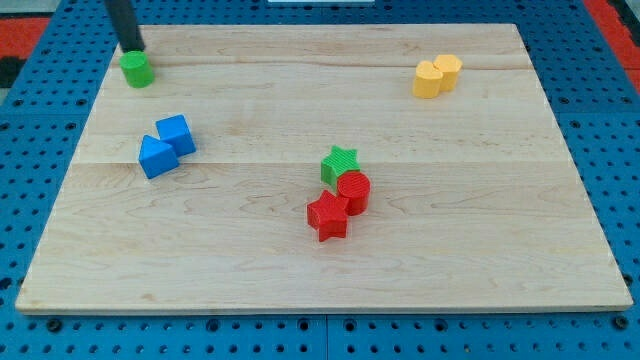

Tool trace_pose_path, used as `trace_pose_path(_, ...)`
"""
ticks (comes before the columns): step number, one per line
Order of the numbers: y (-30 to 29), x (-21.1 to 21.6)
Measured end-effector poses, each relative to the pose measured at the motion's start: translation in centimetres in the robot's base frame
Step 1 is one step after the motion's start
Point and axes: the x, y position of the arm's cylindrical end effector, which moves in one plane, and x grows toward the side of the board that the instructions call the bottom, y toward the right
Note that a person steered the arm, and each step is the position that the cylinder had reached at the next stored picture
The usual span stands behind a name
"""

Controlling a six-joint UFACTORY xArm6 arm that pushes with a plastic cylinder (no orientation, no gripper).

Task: Move the green circle towards group of blocks

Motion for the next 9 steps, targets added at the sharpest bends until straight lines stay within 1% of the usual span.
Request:
trace_pose_path(1, -2.5, 0.5)
trace_pose_path(3, 3.1, 4.1)
trace_pose_path(4, 3.2, 5.3)
trace_pose_path(6, 7.9, 8.9)
trace_pose_path(7, 10.7, 8.9)
trace_pose_path(9, 16.5, 10.6)
